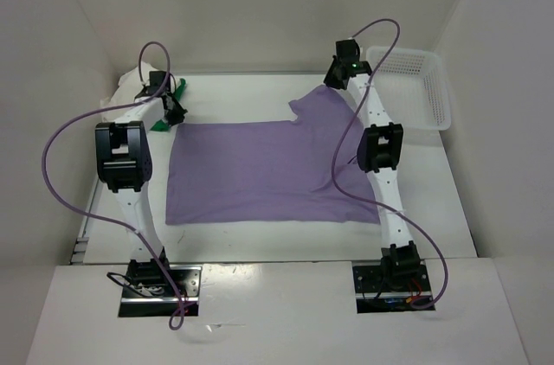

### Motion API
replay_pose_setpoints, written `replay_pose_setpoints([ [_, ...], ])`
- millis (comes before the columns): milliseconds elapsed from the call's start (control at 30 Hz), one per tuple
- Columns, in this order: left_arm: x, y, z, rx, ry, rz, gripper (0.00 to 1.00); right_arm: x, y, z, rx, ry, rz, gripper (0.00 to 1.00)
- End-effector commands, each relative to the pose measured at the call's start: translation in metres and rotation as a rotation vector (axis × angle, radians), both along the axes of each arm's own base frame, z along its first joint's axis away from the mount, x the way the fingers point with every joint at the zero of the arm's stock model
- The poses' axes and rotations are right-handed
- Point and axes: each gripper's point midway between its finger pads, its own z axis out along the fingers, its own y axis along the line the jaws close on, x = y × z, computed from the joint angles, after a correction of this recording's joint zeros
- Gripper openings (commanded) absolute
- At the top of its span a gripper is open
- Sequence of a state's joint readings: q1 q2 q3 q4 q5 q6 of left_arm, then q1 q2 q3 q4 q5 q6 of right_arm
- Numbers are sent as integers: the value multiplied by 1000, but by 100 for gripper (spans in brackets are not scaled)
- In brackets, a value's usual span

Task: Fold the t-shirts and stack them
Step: Grap the side of the flattened tshirt furthest away from the robot with both arms

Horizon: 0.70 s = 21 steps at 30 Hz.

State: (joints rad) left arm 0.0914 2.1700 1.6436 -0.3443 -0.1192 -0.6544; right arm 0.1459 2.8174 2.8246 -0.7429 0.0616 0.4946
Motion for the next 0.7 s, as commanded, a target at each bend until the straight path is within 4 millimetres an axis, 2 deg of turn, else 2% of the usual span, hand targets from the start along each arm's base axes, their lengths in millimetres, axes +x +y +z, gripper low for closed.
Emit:
replay_pose_setpoints([
  [0,7,-1,47,-1,-117,-28,0,-26,-4,97,14,-54,66,0],
  [33,5,-3,56,-6,-137,-34,0,-34,-5,98,12,-29,66,0],
  [67,2,-3,56,-6,-134,-34,0,-48,-7,104,9,-8,66,0],
  [133,-4,-8,59,-22,-141,-48,0,-62,-9,112,2,-5,72,0],
  [200,-7,-10,62,-33,-151,-47,0,-85,-8,127,19,-24,89,0],
  [233,-13,-12,64,-42,-151,-54,0,-104,-11,128,18,-4,89,0],
  [267,-16,-13,64,-48,-150,-47,0,-111,-11,129,17,-2,89,0],
  [333,-19,-17,73,-59,-171,-60,0,-130,-12,125,23,29,98,0],
  [367,-25,-17,69,-61,-158,-59,0,-150,-13,124,28,42,104,0],
  [400,-29,-18,74,-60,-165,-59,0,-155,-13,126,36,28,99,0],
  [433,-33,-18,74,-60,-164,-59,0,-172,-15,108,32,79,97,0],
  [467,-36,-18,74,-61,-162,-59,0,-179,-16,109,32,78,97,0],
  [500,-39,-19,76,-59,-177,-60,0,-187,-16,124,41,41,105,0],
  [533,-39,-14,75,-40,-176,-44,0,-201,-15,109,47,76,113,0],
  [567,-39,-11,71,-26,-165,-30,0,-208,-16,114,49,58,113,0],
  [600,-40,-7,70,-4,-163,-23,0,-211,-15,111,55,59,120,0],
  [633,-34,-5,69,3,-162,-17,19,-217,-16,100,53,86,119,0],
  [667,-30,-4,64,8,-155,-24,30,-217,-16,105,54,76,120,0],
])
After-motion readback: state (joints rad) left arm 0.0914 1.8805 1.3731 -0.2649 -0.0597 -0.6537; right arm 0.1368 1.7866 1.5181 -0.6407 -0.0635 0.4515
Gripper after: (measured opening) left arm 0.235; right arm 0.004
